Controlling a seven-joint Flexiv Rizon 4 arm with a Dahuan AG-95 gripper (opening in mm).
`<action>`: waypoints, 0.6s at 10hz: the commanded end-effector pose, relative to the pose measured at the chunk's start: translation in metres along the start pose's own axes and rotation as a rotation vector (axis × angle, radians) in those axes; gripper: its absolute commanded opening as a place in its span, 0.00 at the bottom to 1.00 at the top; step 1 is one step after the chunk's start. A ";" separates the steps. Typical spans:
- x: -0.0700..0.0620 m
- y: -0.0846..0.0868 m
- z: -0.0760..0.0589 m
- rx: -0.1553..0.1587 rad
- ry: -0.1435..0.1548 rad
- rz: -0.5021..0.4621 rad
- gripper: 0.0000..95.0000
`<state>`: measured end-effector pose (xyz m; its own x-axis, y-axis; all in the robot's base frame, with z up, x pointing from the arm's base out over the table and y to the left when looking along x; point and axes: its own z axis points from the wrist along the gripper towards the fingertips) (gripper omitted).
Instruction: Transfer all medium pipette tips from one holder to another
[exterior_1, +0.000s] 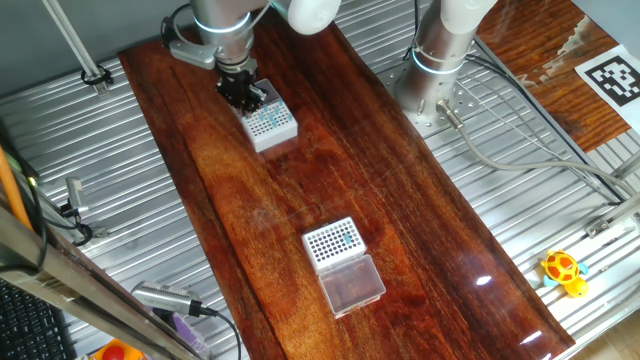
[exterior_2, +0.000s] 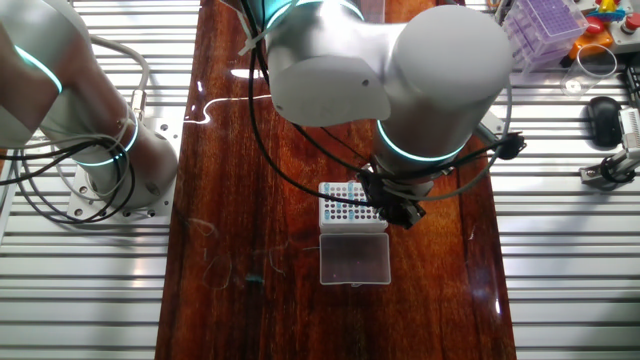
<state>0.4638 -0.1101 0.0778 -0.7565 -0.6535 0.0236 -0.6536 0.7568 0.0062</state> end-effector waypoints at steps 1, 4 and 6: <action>0.002 0.000 -0.003 -0.001 -0.002 -0.006 0.00; 0.006 0.000 -0.011 -0.008 -0.006 -0.012 0.00; 0.006 0.001 -0.016 -0.012 -0.009 -0.010 0.00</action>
<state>0.4592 -0.1139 0.0956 -0.7501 -0.6612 0.0135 -0.6610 0.7502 0.0176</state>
